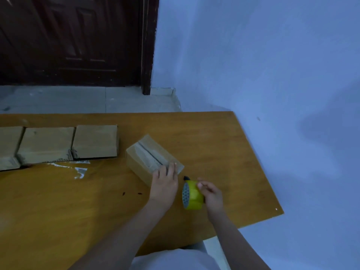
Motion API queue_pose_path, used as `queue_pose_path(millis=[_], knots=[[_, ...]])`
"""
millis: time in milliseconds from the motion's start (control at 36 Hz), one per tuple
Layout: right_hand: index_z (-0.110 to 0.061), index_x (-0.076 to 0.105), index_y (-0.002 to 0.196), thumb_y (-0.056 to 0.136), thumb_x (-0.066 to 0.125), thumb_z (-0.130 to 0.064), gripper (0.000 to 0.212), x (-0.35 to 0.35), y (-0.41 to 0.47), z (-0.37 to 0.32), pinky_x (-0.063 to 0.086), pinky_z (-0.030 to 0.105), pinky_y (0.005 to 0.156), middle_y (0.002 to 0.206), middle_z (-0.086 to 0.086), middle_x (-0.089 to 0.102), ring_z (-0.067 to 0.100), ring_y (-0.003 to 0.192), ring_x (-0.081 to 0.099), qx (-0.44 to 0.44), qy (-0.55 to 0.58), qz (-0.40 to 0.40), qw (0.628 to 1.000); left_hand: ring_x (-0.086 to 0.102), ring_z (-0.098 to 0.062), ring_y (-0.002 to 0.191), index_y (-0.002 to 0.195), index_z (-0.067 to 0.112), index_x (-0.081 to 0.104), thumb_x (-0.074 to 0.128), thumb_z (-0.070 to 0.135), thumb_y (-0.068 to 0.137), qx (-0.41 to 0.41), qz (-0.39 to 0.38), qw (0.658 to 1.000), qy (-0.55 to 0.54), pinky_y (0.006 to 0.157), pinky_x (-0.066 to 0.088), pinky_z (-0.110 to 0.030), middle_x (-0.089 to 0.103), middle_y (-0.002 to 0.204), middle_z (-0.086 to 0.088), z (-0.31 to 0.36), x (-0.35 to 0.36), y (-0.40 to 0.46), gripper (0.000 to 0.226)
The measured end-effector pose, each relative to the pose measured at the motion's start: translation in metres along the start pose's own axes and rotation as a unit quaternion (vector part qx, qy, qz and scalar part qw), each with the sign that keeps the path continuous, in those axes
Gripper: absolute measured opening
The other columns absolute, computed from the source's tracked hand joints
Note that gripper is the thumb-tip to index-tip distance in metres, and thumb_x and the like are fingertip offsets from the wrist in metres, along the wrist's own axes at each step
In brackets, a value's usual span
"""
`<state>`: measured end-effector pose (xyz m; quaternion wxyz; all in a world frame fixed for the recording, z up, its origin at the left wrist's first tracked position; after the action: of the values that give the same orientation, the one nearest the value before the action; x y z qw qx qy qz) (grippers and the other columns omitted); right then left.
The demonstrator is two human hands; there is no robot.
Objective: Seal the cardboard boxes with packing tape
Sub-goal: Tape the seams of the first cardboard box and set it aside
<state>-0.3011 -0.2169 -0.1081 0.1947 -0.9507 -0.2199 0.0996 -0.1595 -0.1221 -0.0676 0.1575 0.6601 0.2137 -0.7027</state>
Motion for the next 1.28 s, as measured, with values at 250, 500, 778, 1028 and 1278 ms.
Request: queue_pose_path(millis=[250, 500, 778, 1028, 1278], knots=[[-0.008, 0.065, 0.069, 0.083, 0.063, 0.003, 0.018, 0.004, 0.019, -0.066, 0.05, 0.015, 0.071, 0.105, 0.007, 0.068, 0.013, 0.086, 0.063, -0.093, 0.017, -0.005, 0.996, 0.038, -0.027, 0.122, 0.135, 0.005, 0.041, 0.029, 0.054, 0.098, -0.035, -0.085, 0.99, -0.107, 0.094, 0.041, -0.038, 0.034, 0.132, -0.009, 0.003, -0.019, 0.003, 0.063], [-0.019, 0.067, 0.071, 0.084, 0.065, -0.002, 0.022, 0.018, 0.003, -0.129, 0.044, 0.012, 0.072, 0.097, -0.004, 0.068, -0.004, 0.079, 0.06, -0.161, -0.12, -0.085, 0.976, 0.045, -0.013, 0.108, 0.114, 0.017, 0.062, 0.046, 0.056, 0.09, 0.027, 0.051, 0.907, -0.418, 0.086, 0.039, -0.027, 0.054, 0.112, 0.004, -0.001, -0.095, 0.033, 0.049], [-0.023, 0.07, 0.105, 0.091, 0.06, -0.025, 0.017, 0.03, -0.012, -0.149, 0.044, 0.024, 0.086, 0.101, -0.006, 0.069, 0.002, 0.095, 0.061, -0.174, -0.119, -0.092, 0.973, 0.055, -0.018, 0.057, 0.072, 0.013, 0.057, 0.059, 0.025, 0.094, 0.035, 0.135, 0.877, -0.459, 0.054, 0.042, -0.034, 0.058, 0.061, -0.001, -0.014, -0.111, 0.045, 0.026], [-0.007, 0.052, 0.125, 0.09, 0.047, -0.054, 0.059, 0.029, -0.026, -0.069, 0.054, 0.026, 0.073, 0.108, 0.007, 0.066, 0.014, 0.089, 0.065, 0.008, 0.014, -0.087, 0.996, 0.054, -0.014, 0.065, 0.071, 0.006, 0.053, 0.054, 0.006, 0.093, -0.073, 0.087, 0.632, -0.767, 0.061, 0.044, -0.028, 0.055, 0.067, -0.002, -0.096, -0.058, 0.036, 0.022], [-0.033, -0.024, 0.145, 0.072, 0.077, -0.048, 0.126, 0.11, -0.032, 0.009, 0.031, 0.039, 0.114, 0.154, -0.01, 0.014, 0.01, 0.139, 0.026, -0.052, -0.248, -0.211, 0.944, 0.055, -0.014, 0.062, 0.062, 0.018, 0.057, 0.055, 0.011, 0.089, -0.132, 0.083, 0.634, -0.758, 0.062, 0.045, -0.031, 0.053, 0.059, 0.006, -0.142, -0.009, 0.009, 0.028]])
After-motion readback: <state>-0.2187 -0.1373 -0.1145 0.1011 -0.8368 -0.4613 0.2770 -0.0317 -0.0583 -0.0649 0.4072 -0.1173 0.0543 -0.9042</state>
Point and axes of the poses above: each hand's wrist, its own y-axis towards the middle knuckle, its own x-axis out of the palm, z = x × y, the point moved 10 cm from there along y, towards the middle knuckle
